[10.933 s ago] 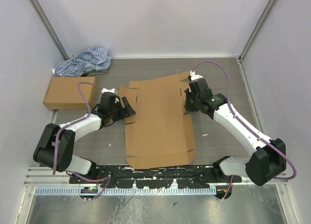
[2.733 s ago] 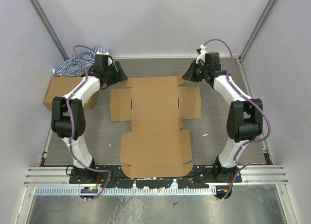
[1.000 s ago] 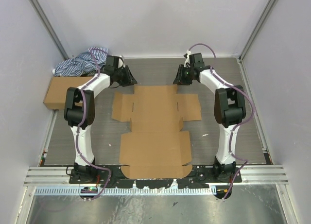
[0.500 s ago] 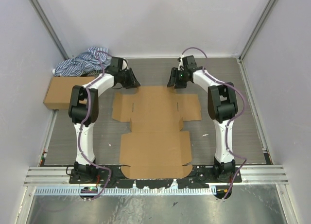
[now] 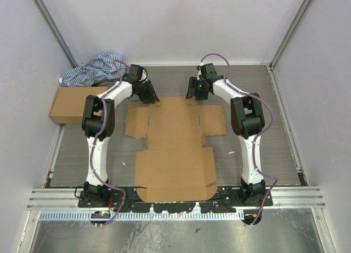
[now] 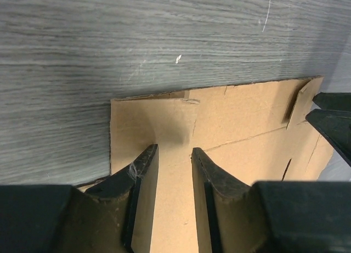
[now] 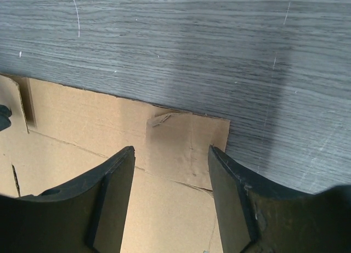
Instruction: Fold the paper box
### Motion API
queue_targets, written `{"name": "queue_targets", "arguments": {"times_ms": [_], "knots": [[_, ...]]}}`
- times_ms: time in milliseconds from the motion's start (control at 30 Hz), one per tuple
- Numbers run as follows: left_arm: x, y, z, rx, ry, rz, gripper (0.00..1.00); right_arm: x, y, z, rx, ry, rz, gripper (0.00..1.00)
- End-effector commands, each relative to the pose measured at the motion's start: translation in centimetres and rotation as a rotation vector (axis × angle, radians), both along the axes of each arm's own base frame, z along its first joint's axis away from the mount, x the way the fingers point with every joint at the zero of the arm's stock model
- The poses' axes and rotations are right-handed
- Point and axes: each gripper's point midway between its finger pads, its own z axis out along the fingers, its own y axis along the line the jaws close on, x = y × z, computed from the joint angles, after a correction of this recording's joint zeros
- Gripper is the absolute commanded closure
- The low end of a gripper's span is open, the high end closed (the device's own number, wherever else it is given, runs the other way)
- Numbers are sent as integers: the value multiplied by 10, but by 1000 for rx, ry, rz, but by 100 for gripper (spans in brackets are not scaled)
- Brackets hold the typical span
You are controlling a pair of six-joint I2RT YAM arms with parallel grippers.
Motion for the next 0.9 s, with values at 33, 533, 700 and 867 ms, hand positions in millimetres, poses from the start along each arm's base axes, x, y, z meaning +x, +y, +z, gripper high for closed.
{"name": "queue_targets", "arguments": {"times_ms": [33, 533, 700, 867], "knots": [[-9, -2, 2, 10, 39, 12, 61, -9, -3, -15, -63, 39, -14, 39], [-33, 31, -52, 238, 232, 47, 64, -21, -13, -48, -272, 116, -38, 83], [-39, 39, -52, 340, 244, 29, 65, -25, -16, -55, -329, 137, -37, 87], [-46, 44, -47, 373, 256, 25, 64, -22, -21, -36, -362, 94, -64, 81]]}}
